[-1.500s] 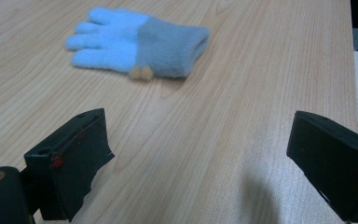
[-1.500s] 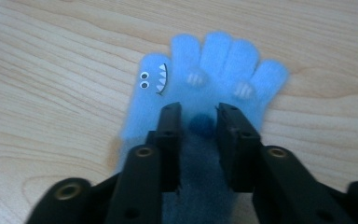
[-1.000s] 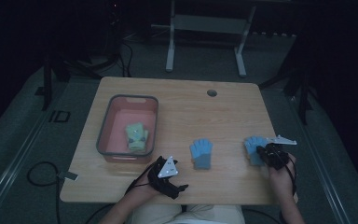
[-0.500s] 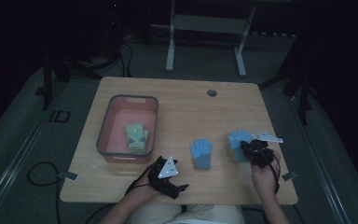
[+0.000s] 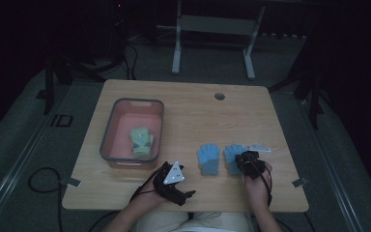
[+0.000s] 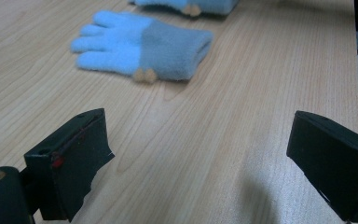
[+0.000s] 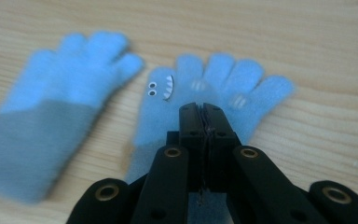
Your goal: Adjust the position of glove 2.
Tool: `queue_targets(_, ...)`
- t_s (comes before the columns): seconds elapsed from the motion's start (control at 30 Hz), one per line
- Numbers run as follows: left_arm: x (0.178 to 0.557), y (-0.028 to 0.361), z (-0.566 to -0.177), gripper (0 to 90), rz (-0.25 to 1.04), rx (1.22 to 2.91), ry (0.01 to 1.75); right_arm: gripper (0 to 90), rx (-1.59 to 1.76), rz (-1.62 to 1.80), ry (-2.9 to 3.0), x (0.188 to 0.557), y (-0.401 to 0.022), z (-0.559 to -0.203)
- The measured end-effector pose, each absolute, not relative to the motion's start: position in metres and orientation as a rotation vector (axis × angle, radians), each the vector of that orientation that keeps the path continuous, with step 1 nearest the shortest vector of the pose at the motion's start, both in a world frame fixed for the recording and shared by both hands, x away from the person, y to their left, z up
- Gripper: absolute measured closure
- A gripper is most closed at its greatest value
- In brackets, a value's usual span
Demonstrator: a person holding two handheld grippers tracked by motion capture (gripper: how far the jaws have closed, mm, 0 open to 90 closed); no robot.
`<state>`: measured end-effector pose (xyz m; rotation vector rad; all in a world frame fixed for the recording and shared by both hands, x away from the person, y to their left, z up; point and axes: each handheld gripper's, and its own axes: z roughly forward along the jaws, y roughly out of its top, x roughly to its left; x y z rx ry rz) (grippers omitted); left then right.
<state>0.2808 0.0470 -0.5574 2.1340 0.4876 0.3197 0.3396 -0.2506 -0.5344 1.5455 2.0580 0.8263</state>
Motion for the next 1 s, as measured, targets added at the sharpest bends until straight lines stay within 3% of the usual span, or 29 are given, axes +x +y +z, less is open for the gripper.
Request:
queue_targets(0.37,0.28,0.046,-0.558,5.3,0.309,2.141,0.479,84.3,1.559,0.82,2.058,0.339,-0.25,-0.545)
queue_targets(0.77,0.281,0.048,-0.557,5.3,0.318,2.133,0.488,65.1,1.361,0.936,2.127,0.341,-0.264,-0.517)
queue_targets(1.0,0.281,0.048,-0.557,5.3,0.315,2.127,0.49,61.6,1.155,0.957,2.271,0.349,-0.28,-0.514)
